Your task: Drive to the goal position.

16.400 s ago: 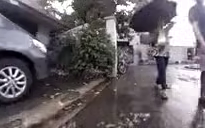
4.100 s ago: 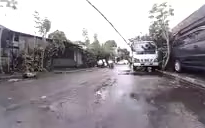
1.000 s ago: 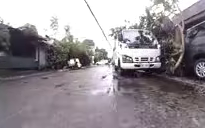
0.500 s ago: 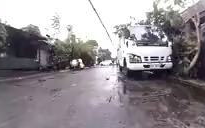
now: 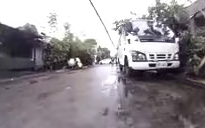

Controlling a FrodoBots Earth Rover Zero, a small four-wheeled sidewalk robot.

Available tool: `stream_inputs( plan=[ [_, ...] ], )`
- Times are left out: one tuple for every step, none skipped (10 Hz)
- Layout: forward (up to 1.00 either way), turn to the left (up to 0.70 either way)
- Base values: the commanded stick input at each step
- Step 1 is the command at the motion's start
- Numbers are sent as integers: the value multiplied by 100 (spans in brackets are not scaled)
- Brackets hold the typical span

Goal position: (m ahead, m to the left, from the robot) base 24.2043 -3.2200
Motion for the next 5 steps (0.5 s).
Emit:
stream_inputs(
  plan=[
    [100,0],
    [100,0],
    [100,16],
    [100,4],
    [100,0]
  ],
)
